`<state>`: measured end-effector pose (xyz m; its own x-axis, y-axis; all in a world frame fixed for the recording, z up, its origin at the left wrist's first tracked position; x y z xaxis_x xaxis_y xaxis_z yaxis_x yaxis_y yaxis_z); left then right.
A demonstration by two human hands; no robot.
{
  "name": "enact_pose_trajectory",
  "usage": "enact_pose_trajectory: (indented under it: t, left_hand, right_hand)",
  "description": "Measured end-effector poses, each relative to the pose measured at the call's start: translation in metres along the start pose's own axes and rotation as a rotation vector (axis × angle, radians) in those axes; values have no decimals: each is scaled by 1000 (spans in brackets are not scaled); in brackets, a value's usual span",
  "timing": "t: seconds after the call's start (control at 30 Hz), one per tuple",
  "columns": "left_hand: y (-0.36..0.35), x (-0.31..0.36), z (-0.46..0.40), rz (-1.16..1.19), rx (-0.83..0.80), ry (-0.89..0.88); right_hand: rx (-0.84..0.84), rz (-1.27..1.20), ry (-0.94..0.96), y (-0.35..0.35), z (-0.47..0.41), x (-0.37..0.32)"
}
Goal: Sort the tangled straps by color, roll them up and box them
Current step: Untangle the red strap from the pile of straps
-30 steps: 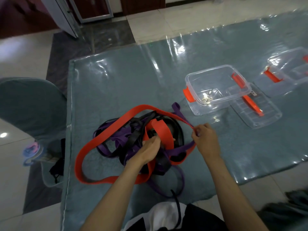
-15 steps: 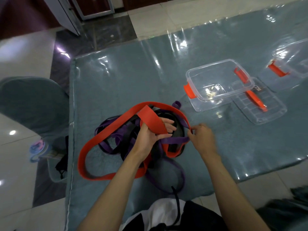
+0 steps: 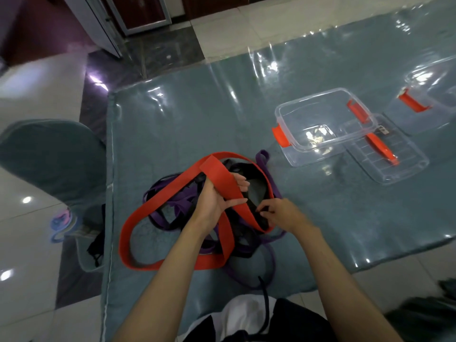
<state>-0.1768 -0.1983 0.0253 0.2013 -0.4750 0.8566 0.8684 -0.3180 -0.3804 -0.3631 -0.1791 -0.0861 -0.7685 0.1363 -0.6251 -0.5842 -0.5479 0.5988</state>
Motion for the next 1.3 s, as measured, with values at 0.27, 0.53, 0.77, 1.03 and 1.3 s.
enact_pose_trajectory:
  t: [0.27, 0.53, 0.77, 1.03, 1.3]
  left_hand:
    - [8, 34, -1, 124, 101, -124]
    - [61, 55, 10, 105, 373, -52]
    - [105, 32, 30, 78, 297, 135]
    - [145, 7, 63, -99, 326, 427]
    - [176, 28, 68, -439, 472, 4]
  right_hand:
    - [232, -165, 142, 13, 17, -8]
    - [62, 68, -91, -7, 8, 28]
    - [246, 88, -241, 2, 9, 18]
    - [667, -580, -252, 24, 15, 11]
    - [568, -1246, 54, 47, -9, -39]
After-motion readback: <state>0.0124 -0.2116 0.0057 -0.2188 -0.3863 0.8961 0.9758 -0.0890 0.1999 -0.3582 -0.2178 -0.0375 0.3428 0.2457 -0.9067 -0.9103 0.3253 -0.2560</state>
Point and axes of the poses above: each hand's wrist, its own z-axis away from the middle knuckle, its own y-axis out of the back of the hand, x = y × z, the point moved 8 cm from there along -z, towards the middle knuckle, and after that the axes turned 11 degrees about -x, right-handed, at the moved point
